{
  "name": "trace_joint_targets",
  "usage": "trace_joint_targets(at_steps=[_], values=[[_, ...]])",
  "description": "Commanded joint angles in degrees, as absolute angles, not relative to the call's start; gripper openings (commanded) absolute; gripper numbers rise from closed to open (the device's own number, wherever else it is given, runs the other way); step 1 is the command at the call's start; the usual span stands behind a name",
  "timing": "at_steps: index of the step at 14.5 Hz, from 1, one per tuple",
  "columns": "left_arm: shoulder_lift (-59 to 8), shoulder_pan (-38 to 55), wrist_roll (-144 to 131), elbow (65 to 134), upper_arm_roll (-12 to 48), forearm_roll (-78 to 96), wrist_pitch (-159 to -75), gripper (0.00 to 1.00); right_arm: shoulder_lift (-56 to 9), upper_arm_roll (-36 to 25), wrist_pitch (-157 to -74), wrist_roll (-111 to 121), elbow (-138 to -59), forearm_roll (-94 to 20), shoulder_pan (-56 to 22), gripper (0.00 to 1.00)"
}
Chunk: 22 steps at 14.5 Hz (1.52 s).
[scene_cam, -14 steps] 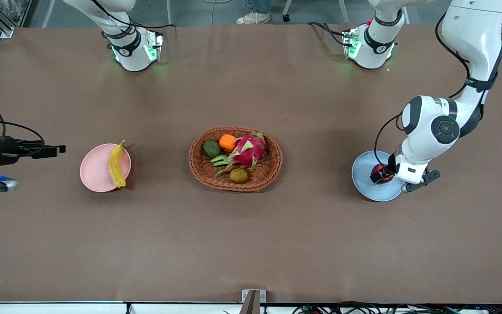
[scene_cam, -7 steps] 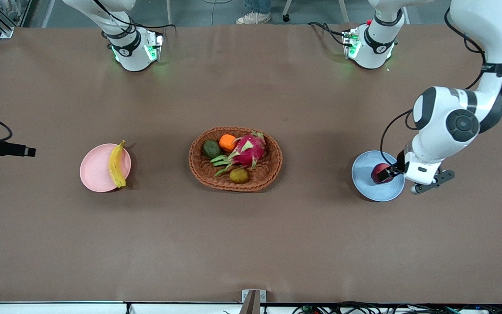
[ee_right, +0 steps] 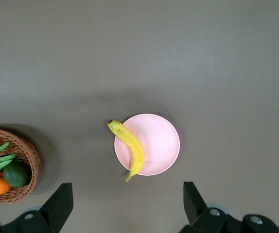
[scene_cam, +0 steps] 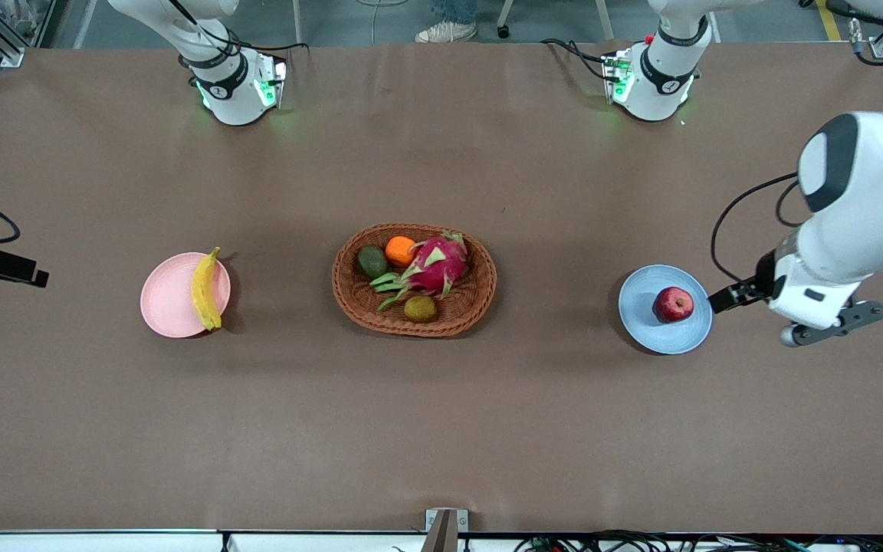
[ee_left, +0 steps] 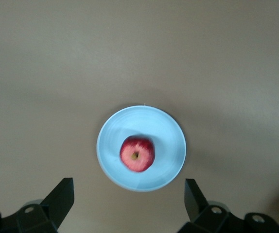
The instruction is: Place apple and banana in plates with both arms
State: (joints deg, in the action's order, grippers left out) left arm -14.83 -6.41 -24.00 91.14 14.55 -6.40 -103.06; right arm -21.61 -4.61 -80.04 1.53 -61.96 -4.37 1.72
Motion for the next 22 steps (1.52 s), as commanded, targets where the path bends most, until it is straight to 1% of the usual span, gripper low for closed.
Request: trace_joint_targets(at_steps=[1, 3, 5, 6, 8, 9, 12, 15, 19, 22], values=[[-11.7, -6.5, -18.2, 86.6, 14.9, -6.9, -94.5, 1.0, -16.9, -4.5, -83.2, 1.4, -65.8, -3.5, 1.1, 1.0], [-7.8, -6.5, -14.7, 86.7, 15.0, -6.6, -92.5, 1.0, -12.5, -4.4, -87.9, 1.4, -72.7, -3.6, 1.3, 1.0], [-5.4, -6.4, -13.3, 86.7, 15.8, -6.5, -87.6, 1.0, -9.5, -4.5, -89.8, 1.4, -76.4, -3.5, 1.4, 1.0], [-4.3, -6.7, -13.2, 86.8, 16.9, -5.6, -86.7, 1.0, -7.6, -4.4, -91.3, 1.7, -78.8, -3.4, 1.4, 1.0], [-2.2, -4.6, -13.1, 87.6, 16.3, -5.2, -86.6, 1.0, -4.1, -4.3, -93.2, 1.8, -82.9, -2.3, 1.4, 1.0], [-1.9, -3.1, -13.1, 88.0, 15.1, -5.1, -86.7, 1.0, -3.8, -4.3, -92.6, 1.7, -83.0, -1.6, 1.1, 1.0], [0.7, 1.8, -12.3, 90.0, 7.4, -0.7, -86.6, 1.0, -2.9, -4.2, -91.3, 1.8, -83.1, -1.4, 0.9, 1.0], [1.3, 1.6, -11.8, 90.9, 7.6, 0.7, -87.6, 1.0, 0.6, -4.3, -91.8, 1.8, -87.5, -1.1, 0.1, 1.0], [1.2, 1.5, -12.0, 91.1, 9.8, 0.7, -87.8, 1.0, 4.1, -4.2, -95.5, 1.7, -93.4, 0.3, 0.0, 1.0], [1.1, 1.3, -11.3, 91.1, 9.8, 0.6, -88.1, 1.0, 4.8, -4.3, -95.5, 1.8, -94.0, 0.4, 0.1, 1.0]])
